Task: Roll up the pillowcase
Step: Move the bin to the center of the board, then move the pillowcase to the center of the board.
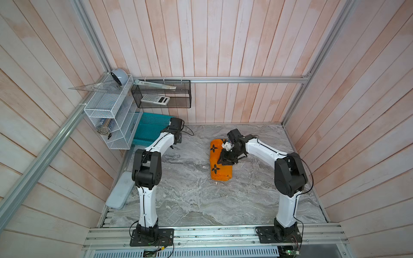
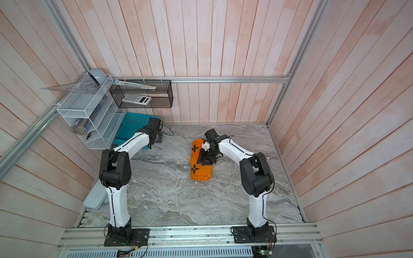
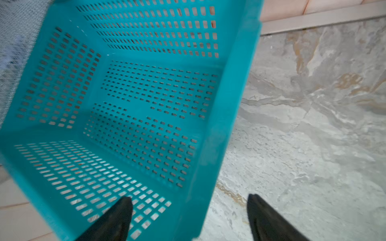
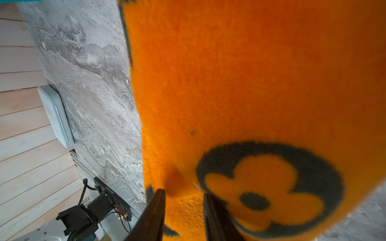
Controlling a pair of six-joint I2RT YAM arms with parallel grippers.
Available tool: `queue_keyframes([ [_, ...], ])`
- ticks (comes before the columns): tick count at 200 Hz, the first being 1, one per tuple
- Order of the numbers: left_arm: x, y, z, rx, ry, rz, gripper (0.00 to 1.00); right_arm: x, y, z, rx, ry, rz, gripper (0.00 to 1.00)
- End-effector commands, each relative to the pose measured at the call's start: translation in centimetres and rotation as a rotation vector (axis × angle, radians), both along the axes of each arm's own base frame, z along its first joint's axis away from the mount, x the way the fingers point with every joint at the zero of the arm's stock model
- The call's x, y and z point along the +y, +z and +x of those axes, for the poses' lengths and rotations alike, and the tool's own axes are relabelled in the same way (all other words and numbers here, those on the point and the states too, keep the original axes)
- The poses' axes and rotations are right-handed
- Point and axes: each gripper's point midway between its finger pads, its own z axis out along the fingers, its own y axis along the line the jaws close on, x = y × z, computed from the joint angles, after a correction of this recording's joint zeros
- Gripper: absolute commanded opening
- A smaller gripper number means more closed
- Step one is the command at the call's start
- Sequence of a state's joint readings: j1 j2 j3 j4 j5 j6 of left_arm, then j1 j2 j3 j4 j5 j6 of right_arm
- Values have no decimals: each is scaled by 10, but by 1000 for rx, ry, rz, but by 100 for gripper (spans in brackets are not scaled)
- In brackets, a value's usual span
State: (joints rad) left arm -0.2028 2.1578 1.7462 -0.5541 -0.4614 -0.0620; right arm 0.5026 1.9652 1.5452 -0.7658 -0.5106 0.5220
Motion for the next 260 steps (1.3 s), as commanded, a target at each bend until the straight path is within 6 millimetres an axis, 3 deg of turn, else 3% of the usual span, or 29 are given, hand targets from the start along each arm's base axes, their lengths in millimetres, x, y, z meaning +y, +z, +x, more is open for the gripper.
queue_keyframes([
  [1,-12,-17,-2,68,-48,-47,72,4,9,3,-15,20,18,36],
  [17,-25,-16,-2,71,-85,-113,65,3,7,4,-18,22,11,36],
  [33,-38,-9,0,55,-99,-181,46,4,-5,5,0,24,2,36],
  [51,-53,-2,1,49,-116,-228,30,6,-23,4,35,26,-4,36],
  [85,-88,12,-8,43,-136,-317,21,1,-45,-2,77,21,-38,36],
  [116,-138,16,-38,46,-118,-415,14,-10,-58,-21,119,25,-80,36],
  [156,-186,6,-93,21,-56,-498,9,-19,-82,-67,202,77,-137,36],
  [187,-200,0,-128,-10,-33,-489,9,-26,-88,-101,236,91,-163,36],
  [211,-193,-2,-140,-12,-4,-476,11,-31,-85,-117,255,88,-170,36],
  [240,-190,1,-143,-10,-8,-464,32,-34,-80,-137,277,91,-185,36],
  [260,-189,13,-144,-26,-18,-471,55,-37,-76,-149,252,88,-233,36],
])
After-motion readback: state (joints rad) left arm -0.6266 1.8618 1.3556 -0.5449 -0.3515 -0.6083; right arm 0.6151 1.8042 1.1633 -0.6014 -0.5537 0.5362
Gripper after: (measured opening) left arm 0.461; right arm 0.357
